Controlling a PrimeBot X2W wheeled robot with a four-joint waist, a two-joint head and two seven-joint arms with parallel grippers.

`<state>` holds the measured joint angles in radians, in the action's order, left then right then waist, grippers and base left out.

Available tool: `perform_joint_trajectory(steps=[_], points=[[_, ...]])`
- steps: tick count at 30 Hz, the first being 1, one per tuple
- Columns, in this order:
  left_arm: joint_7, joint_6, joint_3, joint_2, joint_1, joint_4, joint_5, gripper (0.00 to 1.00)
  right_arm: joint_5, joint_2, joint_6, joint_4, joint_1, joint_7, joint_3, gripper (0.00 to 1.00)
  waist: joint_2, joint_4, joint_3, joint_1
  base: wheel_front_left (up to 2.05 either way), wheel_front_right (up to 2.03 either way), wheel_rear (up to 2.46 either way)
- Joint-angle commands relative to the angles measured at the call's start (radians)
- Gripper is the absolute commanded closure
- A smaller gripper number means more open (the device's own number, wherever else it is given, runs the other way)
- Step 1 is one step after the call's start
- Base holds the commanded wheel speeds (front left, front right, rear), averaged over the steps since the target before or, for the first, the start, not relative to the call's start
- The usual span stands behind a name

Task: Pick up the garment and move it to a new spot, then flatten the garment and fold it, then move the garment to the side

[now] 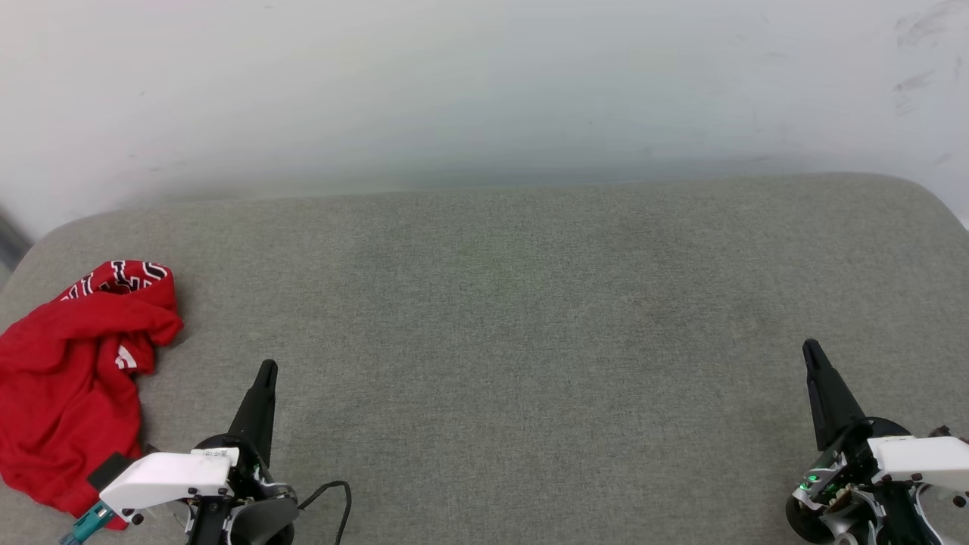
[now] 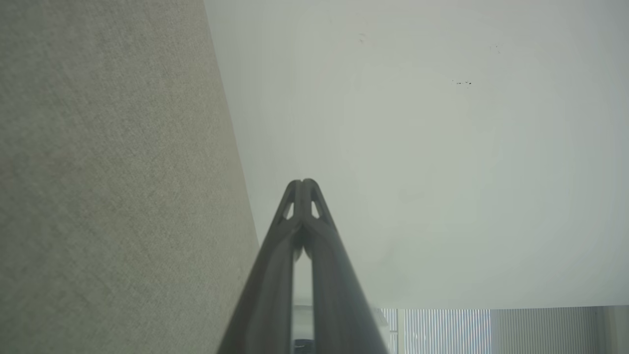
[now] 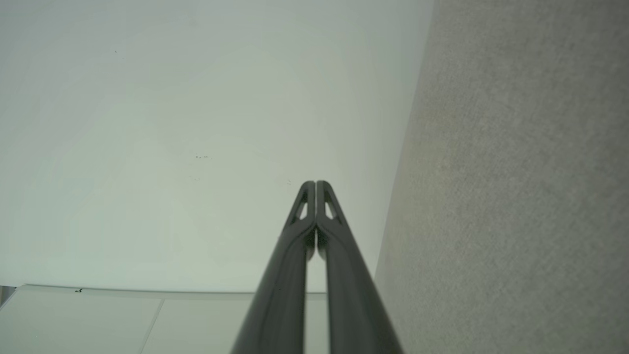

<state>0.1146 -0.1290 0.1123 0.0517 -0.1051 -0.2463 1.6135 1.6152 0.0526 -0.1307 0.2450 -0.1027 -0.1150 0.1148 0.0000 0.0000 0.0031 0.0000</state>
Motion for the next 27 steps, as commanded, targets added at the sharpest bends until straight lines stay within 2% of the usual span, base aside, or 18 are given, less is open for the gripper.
perform_joint_trajectory(steps=[1,27], points=[[0.002,-0.003,0.004,-0.002,-0.008,0.0,-0.002,1.0,-0.005,-0.004,0.0,0.001,-0.01,-0.001,-0.001,1.0,0.0,0.0,0.0,0.0,0.0,0.0,0.0],[0.002,-0.003,0.003,-0.002,-0.008,0.0,-0.002,1.0,-0.005,-0.005,0.0,0.0,-0.01,-0.001,-0.001,1.0,0.0,0.0,0.0,0.0,0.0,0.0,0.0]])
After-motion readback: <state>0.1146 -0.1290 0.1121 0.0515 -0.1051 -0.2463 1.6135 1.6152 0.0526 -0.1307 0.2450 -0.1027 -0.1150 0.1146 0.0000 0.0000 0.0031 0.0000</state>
